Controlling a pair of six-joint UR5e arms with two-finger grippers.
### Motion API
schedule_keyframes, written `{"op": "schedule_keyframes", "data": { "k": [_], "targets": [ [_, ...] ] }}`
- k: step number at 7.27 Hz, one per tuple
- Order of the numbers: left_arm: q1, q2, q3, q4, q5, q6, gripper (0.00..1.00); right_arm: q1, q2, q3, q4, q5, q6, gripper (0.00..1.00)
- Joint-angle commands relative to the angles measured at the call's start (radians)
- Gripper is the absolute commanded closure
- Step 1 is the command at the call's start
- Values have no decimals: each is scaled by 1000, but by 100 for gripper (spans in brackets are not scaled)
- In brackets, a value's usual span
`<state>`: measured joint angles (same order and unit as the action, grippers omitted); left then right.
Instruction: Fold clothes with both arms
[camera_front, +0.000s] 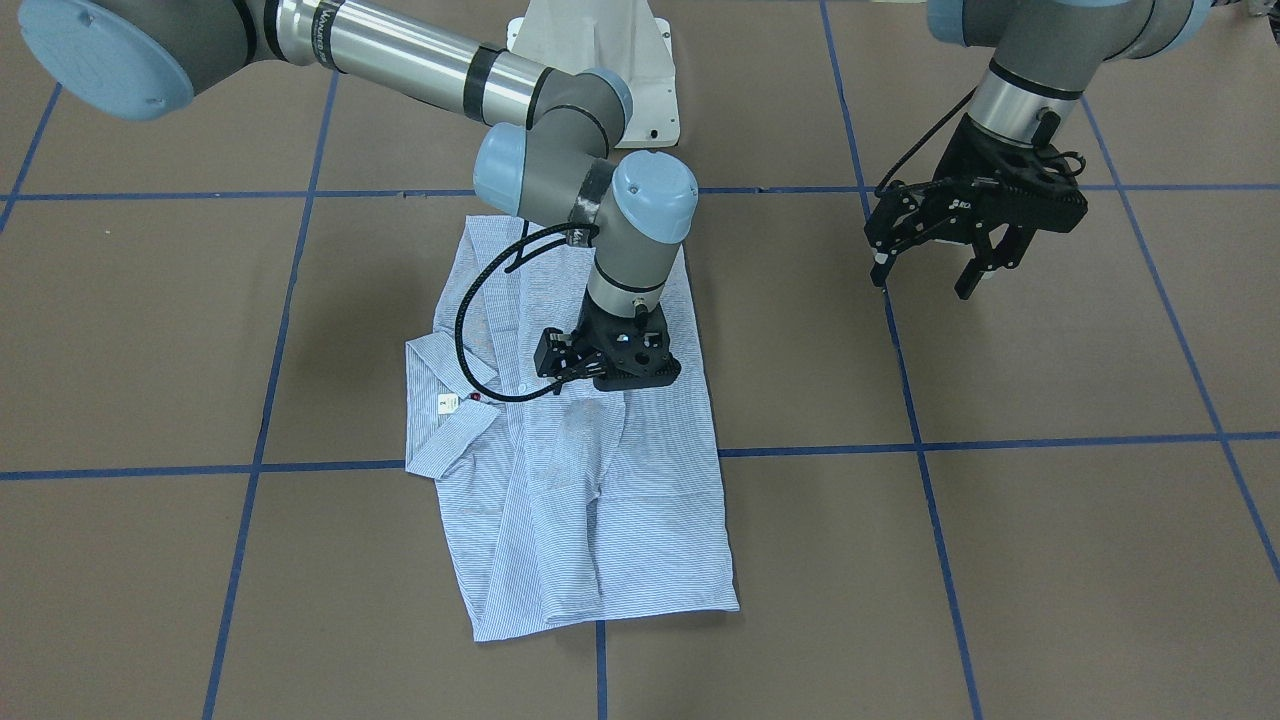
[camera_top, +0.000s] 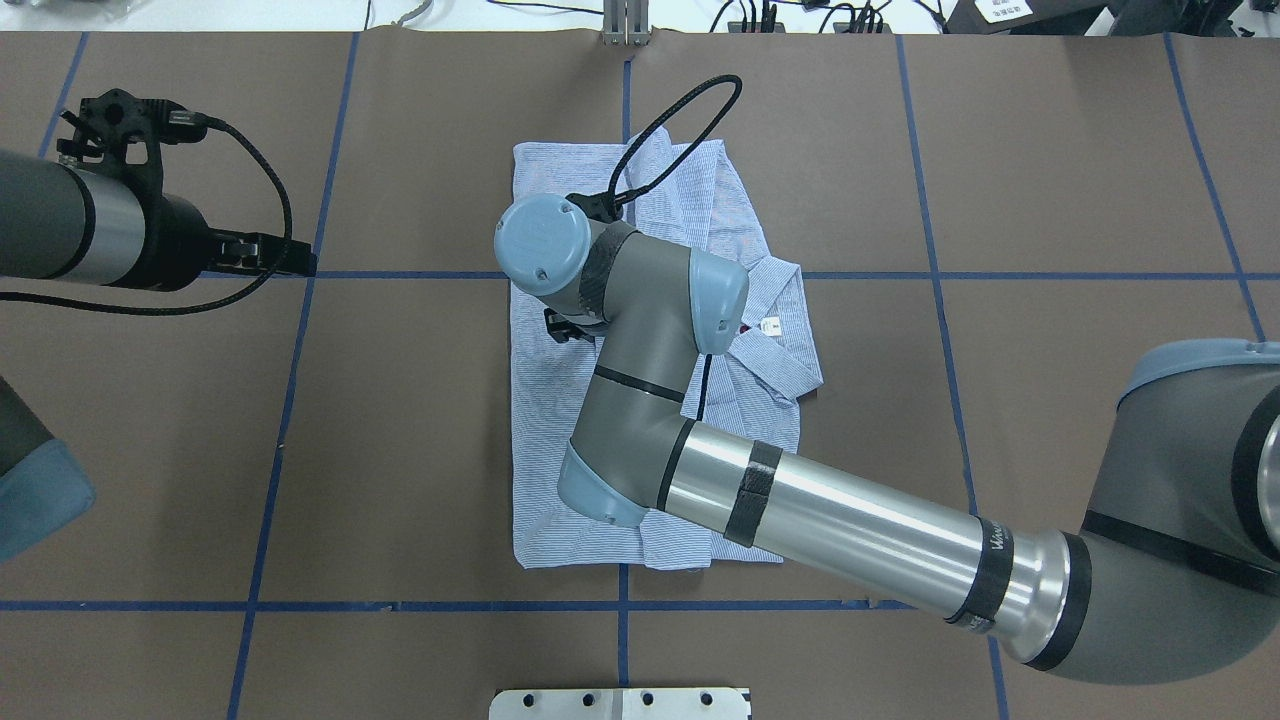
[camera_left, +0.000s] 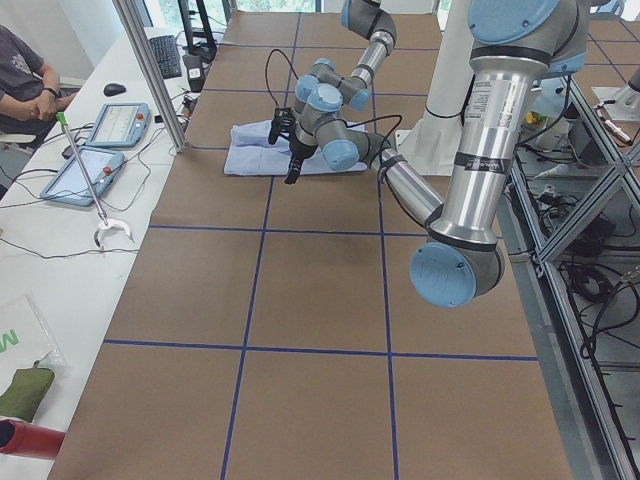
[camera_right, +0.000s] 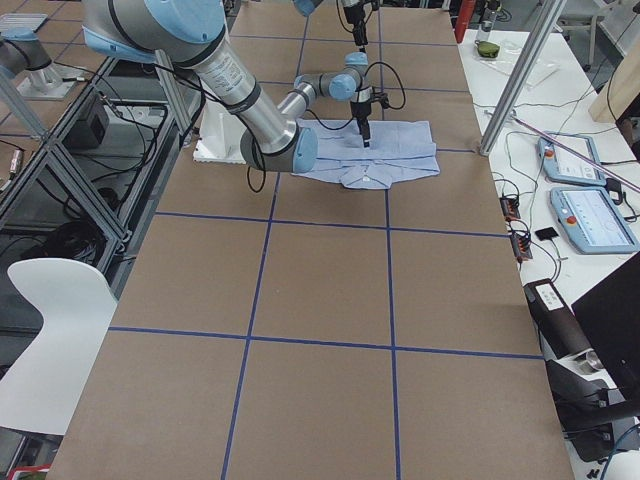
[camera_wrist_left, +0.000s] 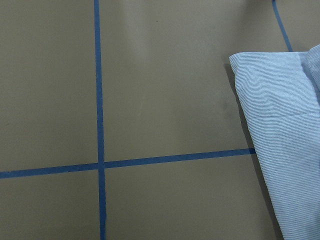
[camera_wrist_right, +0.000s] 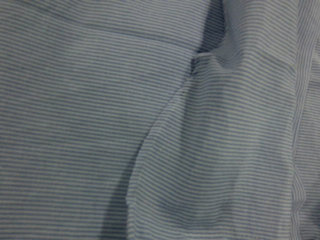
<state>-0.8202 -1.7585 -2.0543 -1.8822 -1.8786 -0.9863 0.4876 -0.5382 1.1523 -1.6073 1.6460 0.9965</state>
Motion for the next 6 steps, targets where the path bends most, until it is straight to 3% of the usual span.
{"op": "schedule_keyframes", "data": {
  "k": [1,6],
  "targets": [
    [1,-3,-1,0,-1,-5,0,5,-6,-9,-5,-2,-32,0],
    [3,-4,-1,-2,-1,-6,0,42,-9,-14,-39,9,-85,0]
  ]
}}
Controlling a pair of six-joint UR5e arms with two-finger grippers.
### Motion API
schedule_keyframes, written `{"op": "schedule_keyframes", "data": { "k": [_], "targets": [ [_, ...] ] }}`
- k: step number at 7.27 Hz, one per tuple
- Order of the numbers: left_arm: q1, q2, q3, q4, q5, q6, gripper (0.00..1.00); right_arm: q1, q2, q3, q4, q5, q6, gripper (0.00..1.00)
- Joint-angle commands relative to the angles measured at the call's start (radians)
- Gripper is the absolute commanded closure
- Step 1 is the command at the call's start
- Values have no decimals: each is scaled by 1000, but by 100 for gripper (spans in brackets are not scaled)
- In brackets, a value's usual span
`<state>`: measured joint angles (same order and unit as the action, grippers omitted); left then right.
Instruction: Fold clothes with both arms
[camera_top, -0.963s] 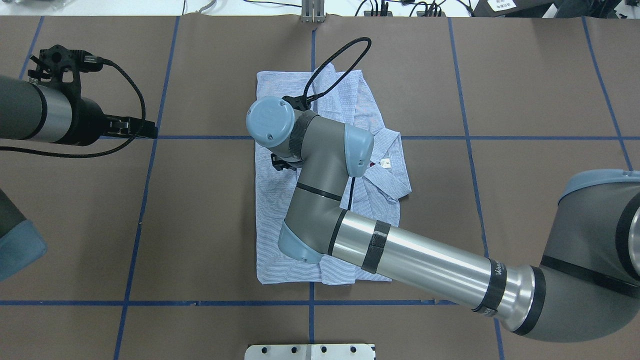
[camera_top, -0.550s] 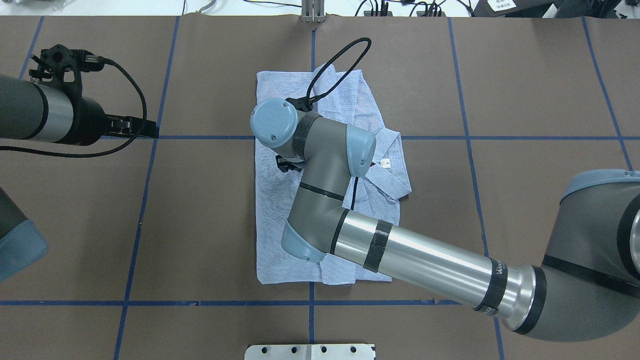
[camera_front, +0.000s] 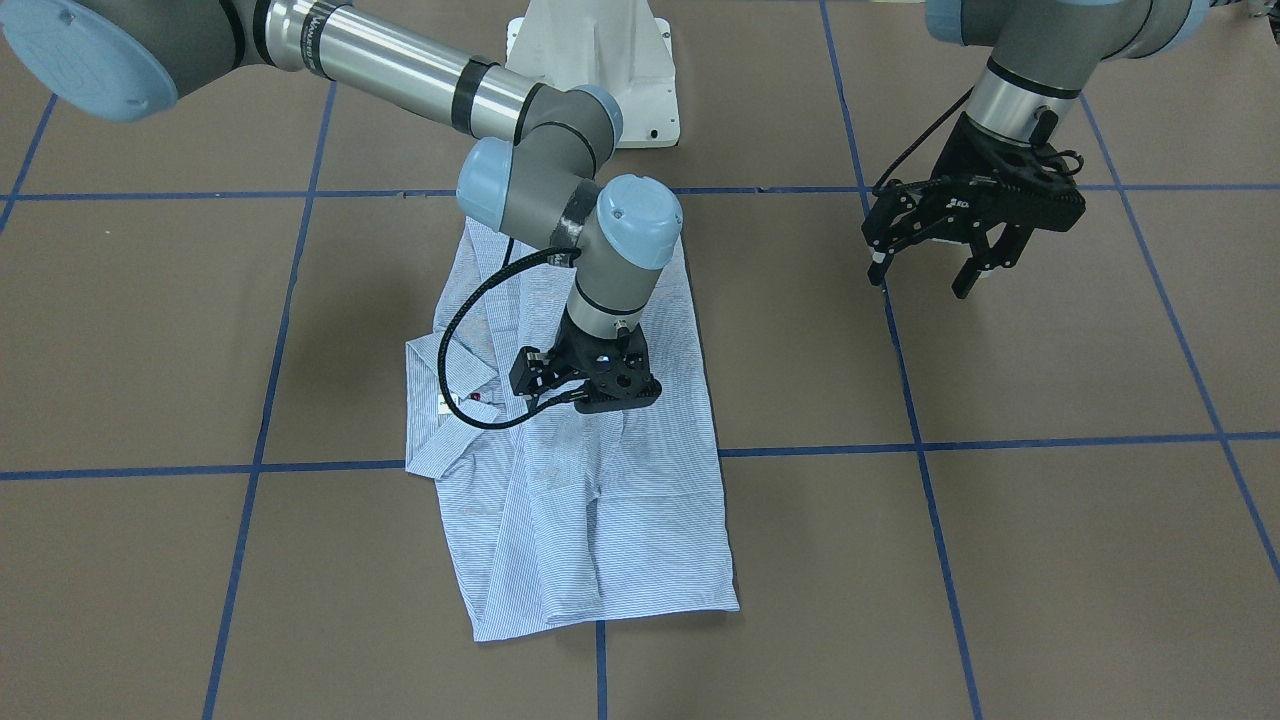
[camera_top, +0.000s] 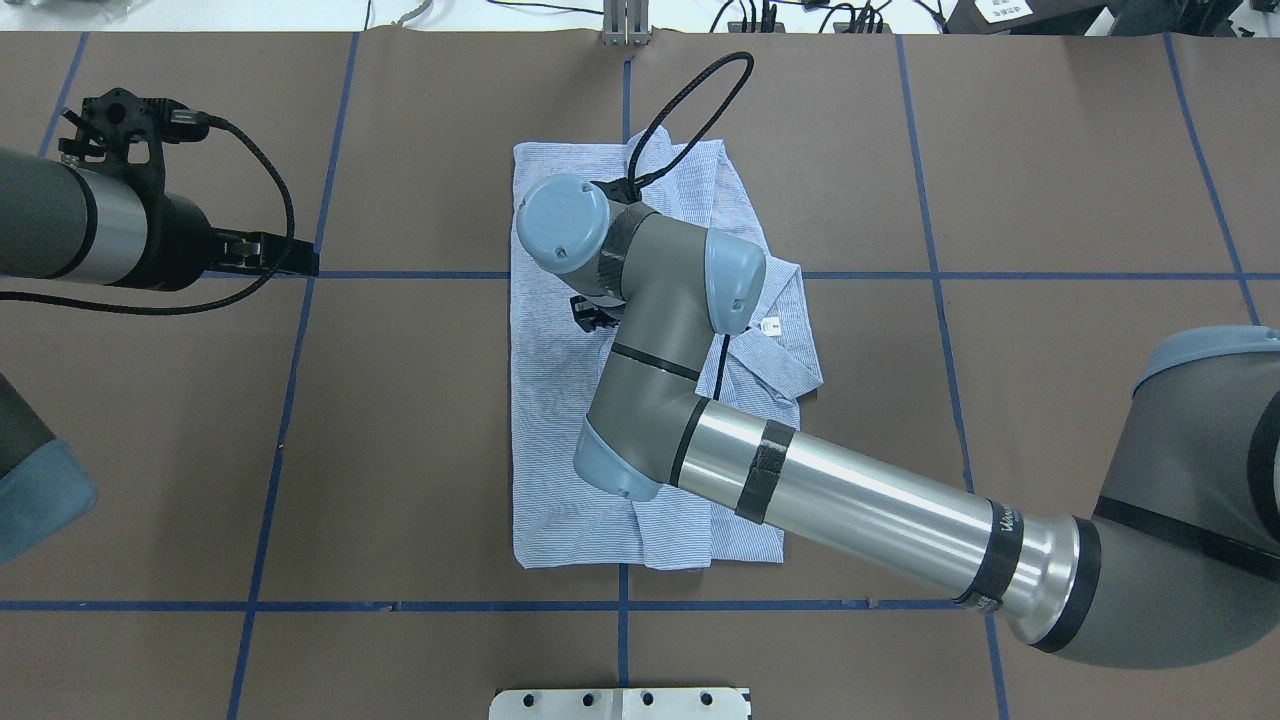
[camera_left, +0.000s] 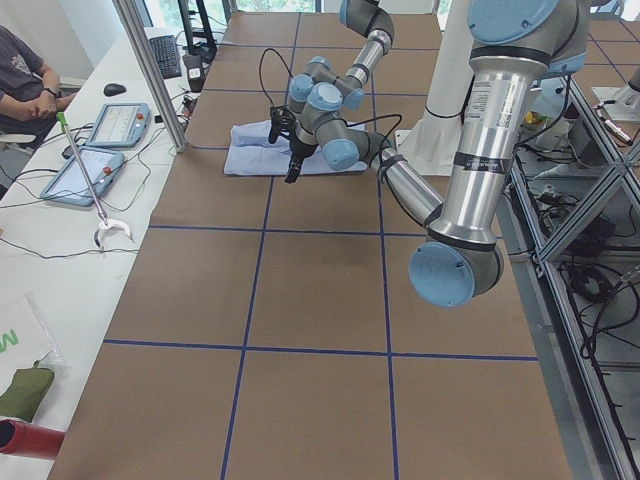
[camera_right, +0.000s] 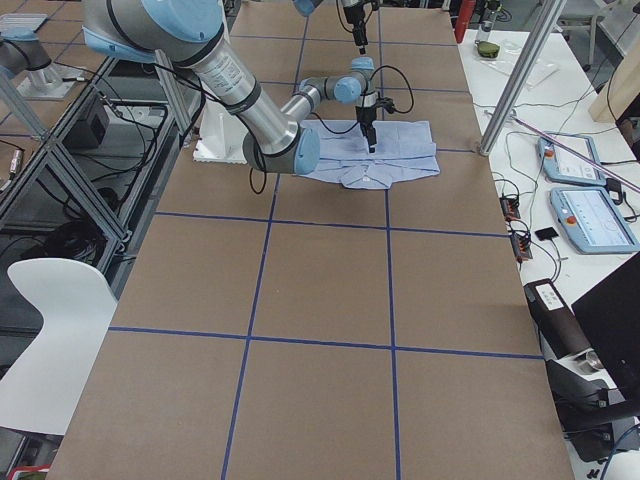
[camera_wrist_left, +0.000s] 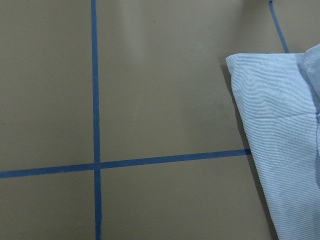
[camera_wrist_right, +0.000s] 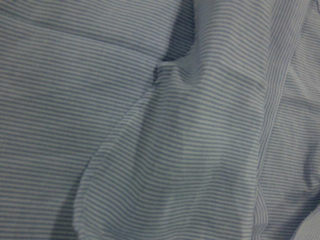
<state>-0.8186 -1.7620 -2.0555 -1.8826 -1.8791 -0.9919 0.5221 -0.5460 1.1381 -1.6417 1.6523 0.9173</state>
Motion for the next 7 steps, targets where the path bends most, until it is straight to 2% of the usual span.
{"op": "schedule_keyframes", "data": {
  "k": [1,3,5,7],
  "targets": [
    [3,-1,2,-1,0,-1,0,16,-8,9,-27,4,-21,0],
    [4,-13,2,-1,0,-5,0,36,-46,50,-72,6,-61,0],
    [6,-22,3,-1,0,-16,0,64,-129,123,-73,9,-100,0],
    [6,-33,5,-1,0,-36,0,102,-199,211,-127,9,-187,0]
  ]
}}
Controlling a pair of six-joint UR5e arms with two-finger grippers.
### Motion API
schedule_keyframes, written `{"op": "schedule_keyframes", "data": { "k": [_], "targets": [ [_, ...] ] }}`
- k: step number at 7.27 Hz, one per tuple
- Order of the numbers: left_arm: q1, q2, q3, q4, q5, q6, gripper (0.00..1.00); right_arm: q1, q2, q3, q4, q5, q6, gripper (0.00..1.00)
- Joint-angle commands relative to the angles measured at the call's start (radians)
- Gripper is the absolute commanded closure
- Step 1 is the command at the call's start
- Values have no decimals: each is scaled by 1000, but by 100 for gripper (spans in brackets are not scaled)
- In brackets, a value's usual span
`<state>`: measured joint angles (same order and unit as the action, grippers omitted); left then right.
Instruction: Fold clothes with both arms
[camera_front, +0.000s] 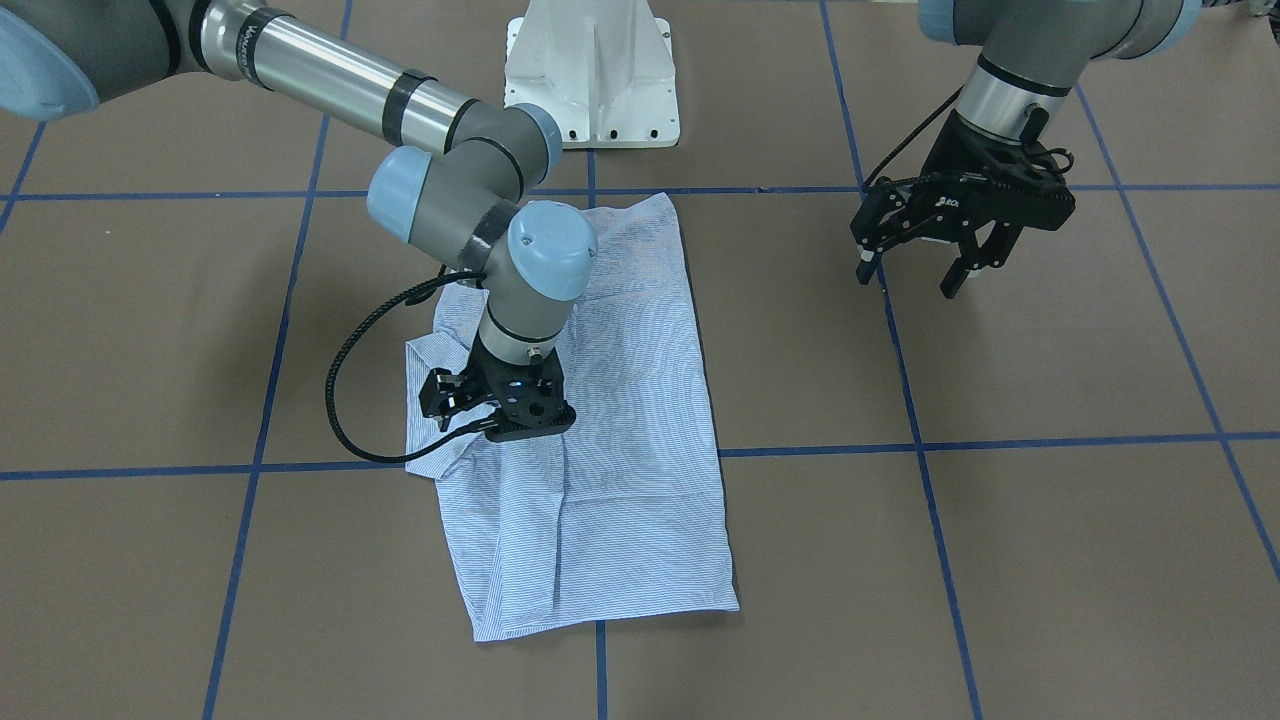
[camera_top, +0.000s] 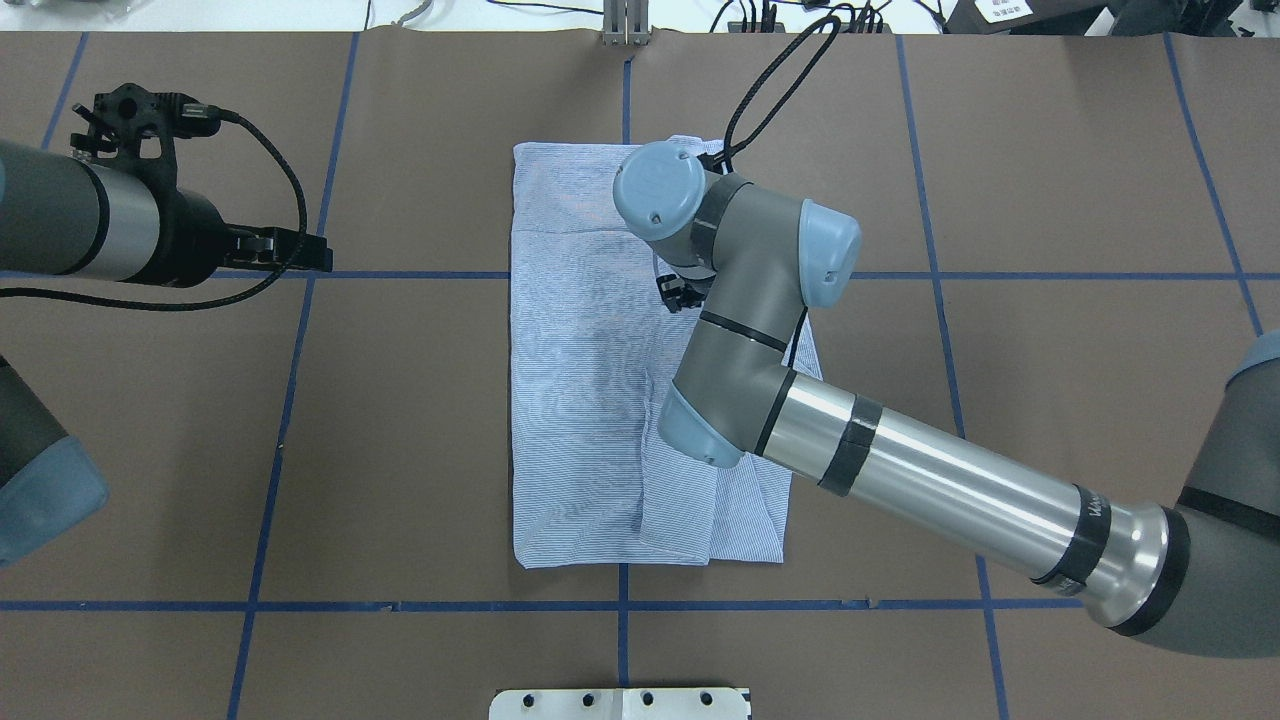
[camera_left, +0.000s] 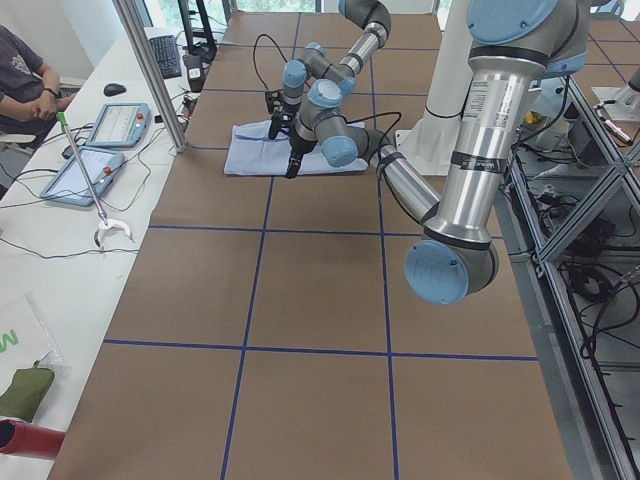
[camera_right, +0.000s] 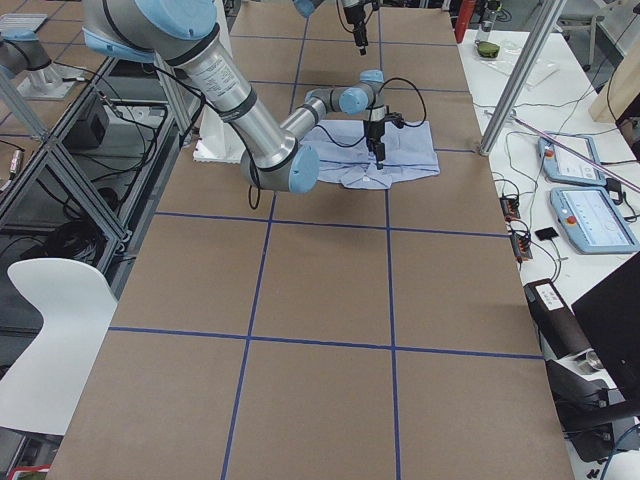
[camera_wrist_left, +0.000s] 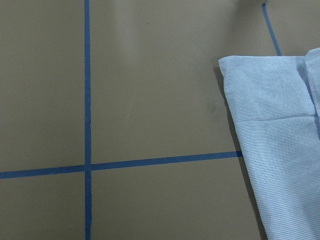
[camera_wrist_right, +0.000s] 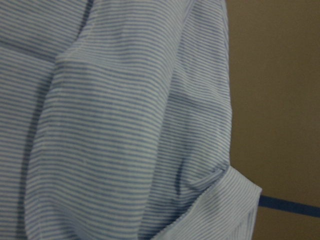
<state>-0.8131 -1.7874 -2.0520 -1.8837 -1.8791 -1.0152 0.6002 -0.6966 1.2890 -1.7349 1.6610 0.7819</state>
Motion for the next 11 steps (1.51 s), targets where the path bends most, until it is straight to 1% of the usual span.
{"op": "schedule_keyframes", "data": {
  "k": [1,2,3,5,6,8,9,10,11],
  "targets": [
    [2,-15,1,2,-5,-23,0,36,-114,131,-38,0,-82,0],
    [2,-29,3,6,-26,-28,0,36,-185,175,-34,-1,-98,0],
    [2,-30,1,9,-28,-29,0,47,-225,211,-34,-7,-131,0],
    [2,-30,4,11,-28,-29,0,84,-224,259,-43,20,-153,0],
    [2,-30,12,8,-28,-29,0,85,-209,271,-38,60,-150,0],
    [2,-33,18,0,-28,-29,0,79,-147,260,-34,62,-128,0],
    [2,-43,27,0,-28,-29,0,72,-143,260,-25,60,-127,0],
    [2,-49,42,-2,-28,-29,0,66,-102,201,35,57,-128,0],
    [3,-55,55,-3,-28,-34,0,56,-49,112,84,52,-119,0]
  ]
}}
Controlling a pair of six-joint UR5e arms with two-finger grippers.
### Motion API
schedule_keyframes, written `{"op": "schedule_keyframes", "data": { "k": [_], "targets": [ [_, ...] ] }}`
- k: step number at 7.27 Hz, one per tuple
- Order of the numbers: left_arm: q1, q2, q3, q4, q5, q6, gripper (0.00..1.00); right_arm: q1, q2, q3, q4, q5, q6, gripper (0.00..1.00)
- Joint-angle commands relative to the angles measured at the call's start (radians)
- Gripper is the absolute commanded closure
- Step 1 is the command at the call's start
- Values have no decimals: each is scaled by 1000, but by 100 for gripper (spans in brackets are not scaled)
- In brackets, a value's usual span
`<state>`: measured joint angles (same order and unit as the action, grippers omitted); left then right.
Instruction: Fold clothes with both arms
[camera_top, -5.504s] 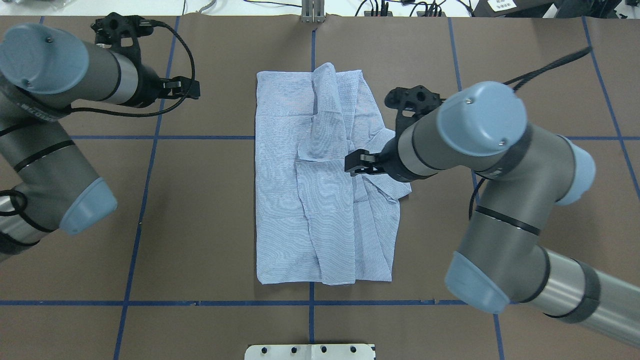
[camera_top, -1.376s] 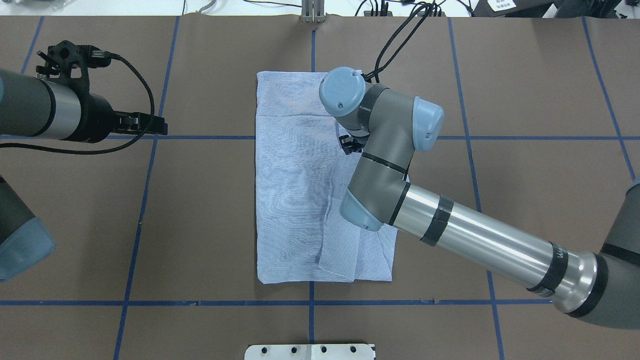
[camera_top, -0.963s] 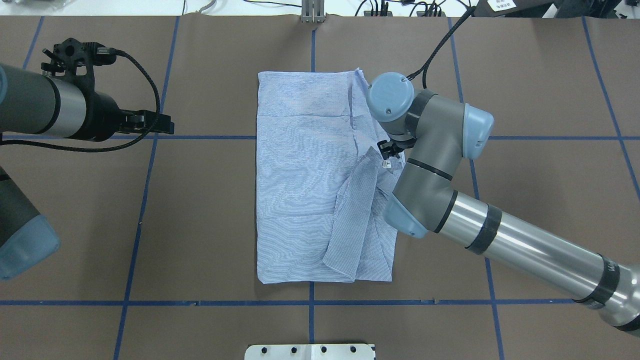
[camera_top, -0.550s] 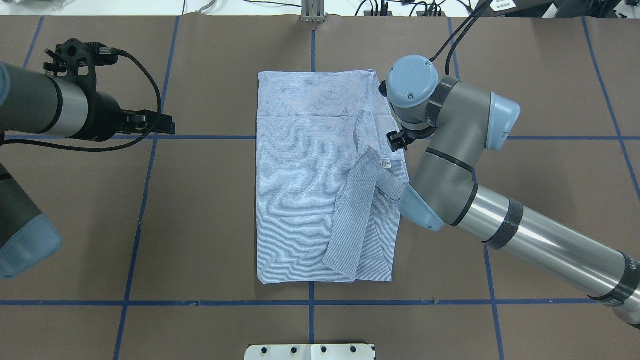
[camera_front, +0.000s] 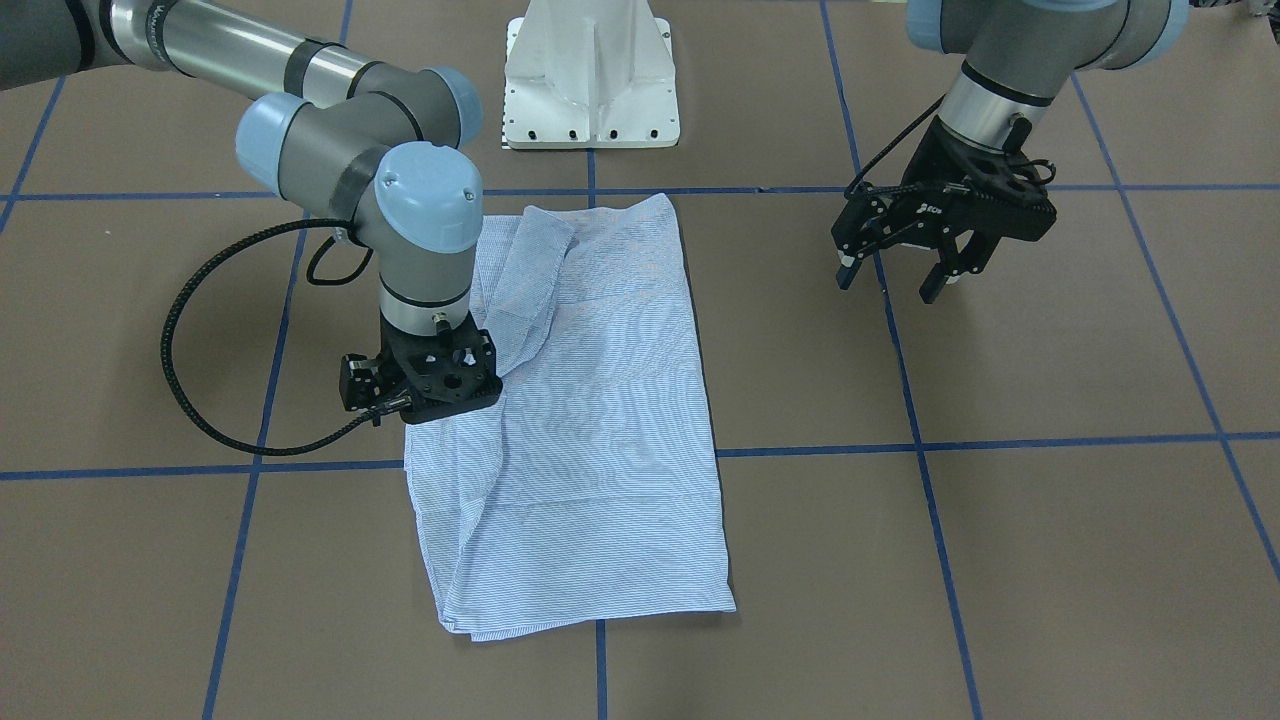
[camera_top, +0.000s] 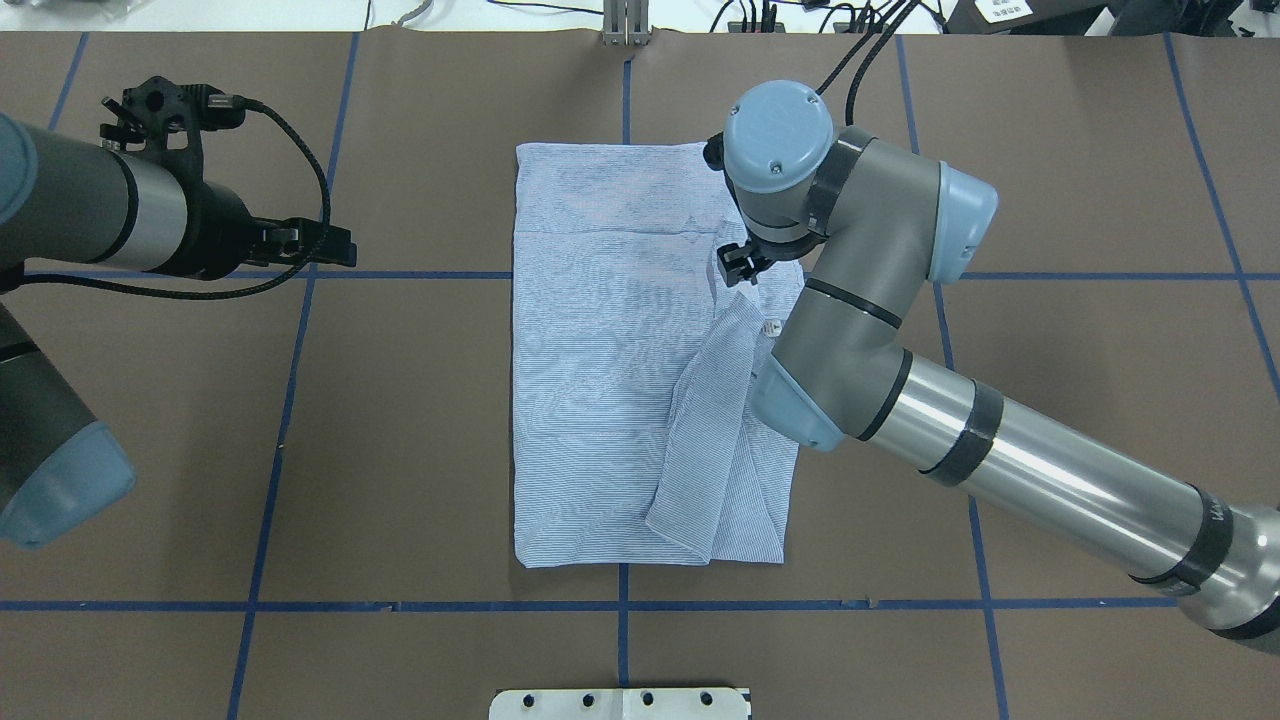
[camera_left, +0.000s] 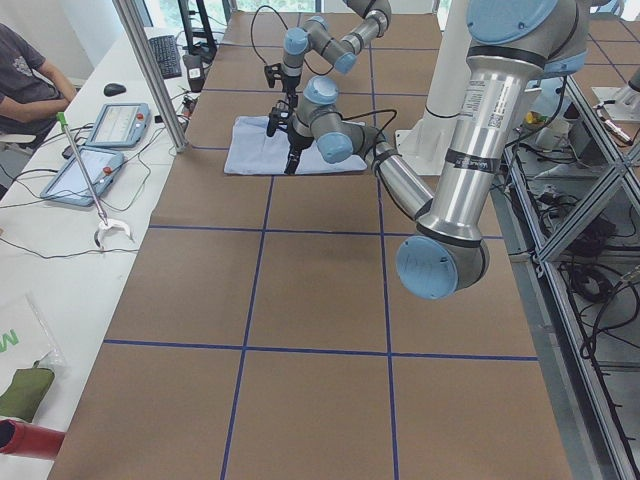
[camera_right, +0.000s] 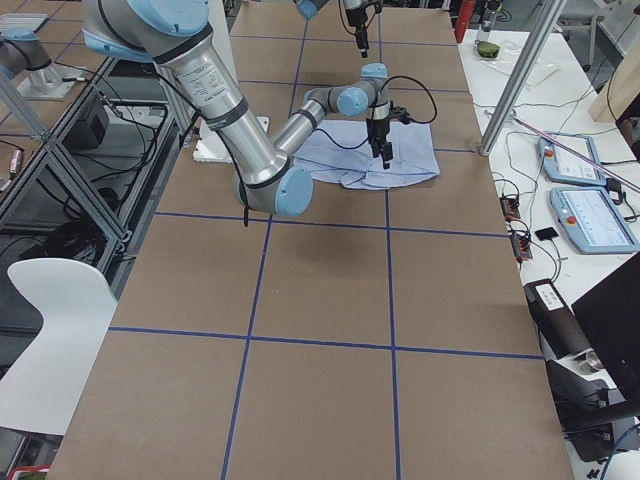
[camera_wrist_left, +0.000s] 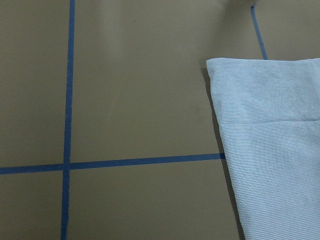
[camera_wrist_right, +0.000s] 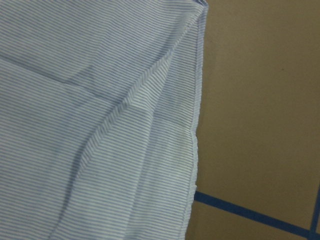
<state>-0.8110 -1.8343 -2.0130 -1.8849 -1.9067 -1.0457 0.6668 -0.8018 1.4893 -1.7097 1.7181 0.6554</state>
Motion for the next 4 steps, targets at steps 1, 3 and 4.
{"op": "schedule_keyframes", "data": {
  "k": [1,3,4],
  "targets": [
    [1,-8,17,-2,0,-5,0,-22,81,-150,89,-17,7,0],
    [3,-8,17,-2,0,-13,0,-35,79,-172,96,-40,6,0],
    [4,-9,20,-2,-2,-13,0,-35,85,-193,113,-61,4,0]
  ]
}}
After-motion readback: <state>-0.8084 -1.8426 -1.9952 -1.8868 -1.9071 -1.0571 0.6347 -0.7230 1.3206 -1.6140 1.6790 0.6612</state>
